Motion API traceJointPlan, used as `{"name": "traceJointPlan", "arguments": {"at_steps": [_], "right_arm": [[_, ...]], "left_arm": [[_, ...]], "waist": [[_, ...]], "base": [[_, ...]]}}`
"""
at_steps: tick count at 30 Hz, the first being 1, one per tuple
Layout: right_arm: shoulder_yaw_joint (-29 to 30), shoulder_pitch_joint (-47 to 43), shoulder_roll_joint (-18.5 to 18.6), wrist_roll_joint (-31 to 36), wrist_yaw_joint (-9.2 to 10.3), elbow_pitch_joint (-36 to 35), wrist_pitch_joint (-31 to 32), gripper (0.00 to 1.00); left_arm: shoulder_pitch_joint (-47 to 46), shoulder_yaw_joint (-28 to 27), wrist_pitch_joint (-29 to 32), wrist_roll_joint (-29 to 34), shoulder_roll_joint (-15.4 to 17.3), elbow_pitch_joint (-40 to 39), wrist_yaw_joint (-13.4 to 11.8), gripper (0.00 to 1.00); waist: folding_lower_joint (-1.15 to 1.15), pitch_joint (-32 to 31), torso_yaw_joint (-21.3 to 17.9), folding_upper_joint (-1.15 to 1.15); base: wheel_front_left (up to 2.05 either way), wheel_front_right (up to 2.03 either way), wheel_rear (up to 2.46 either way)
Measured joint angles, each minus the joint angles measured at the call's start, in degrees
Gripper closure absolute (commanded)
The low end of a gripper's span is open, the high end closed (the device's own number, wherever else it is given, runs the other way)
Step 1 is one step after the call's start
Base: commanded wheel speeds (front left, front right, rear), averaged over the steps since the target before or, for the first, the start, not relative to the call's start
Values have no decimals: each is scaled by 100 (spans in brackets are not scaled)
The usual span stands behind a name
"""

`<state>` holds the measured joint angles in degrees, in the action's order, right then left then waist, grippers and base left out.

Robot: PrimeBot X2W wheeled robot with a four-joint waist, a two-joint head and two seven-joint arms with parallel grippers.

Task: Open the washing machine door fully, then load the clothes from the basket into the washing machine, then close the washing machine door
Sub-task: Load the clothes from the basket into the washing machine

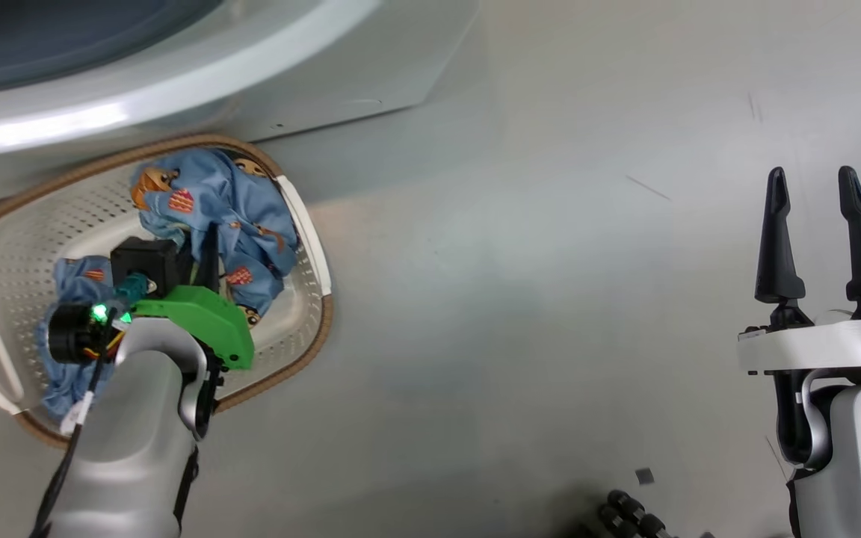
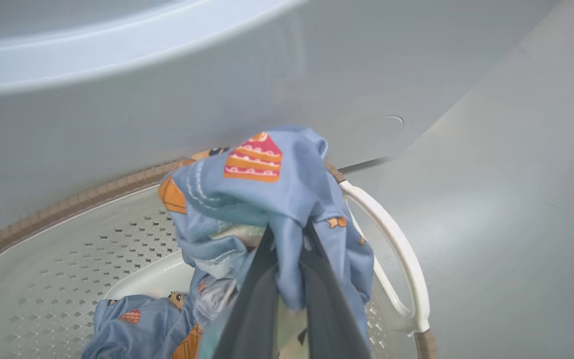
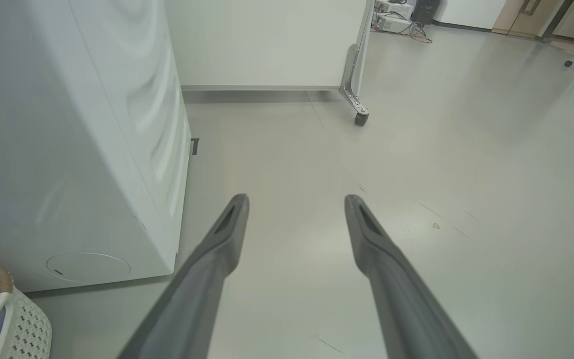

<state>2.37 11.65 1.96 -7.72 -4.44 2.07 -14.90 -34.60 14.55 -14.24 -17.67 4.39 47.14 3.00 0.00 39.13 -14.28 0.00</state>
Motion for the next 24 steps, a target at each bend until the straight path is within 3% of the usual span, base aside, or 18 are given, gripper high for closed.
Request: {"name": "traceJointPlan", "arguments": {"at_steps": [10, 24], "right_arm": [[140, -120, 32, 116, -81, 77, 0, 0], [214, -820, 145, 277, -156, 299, 0, 0]], "left_arm": [[559, -162, -52, -118, -131, -578, -127, 100], [1964, -576, -44, -88, -162, -2436, -205, 100]], "waist": [[0, -780, 417, 0], [0, -2042, 904, 0]], "base": [[0, 0, 0], [0, 0, 0]]}}
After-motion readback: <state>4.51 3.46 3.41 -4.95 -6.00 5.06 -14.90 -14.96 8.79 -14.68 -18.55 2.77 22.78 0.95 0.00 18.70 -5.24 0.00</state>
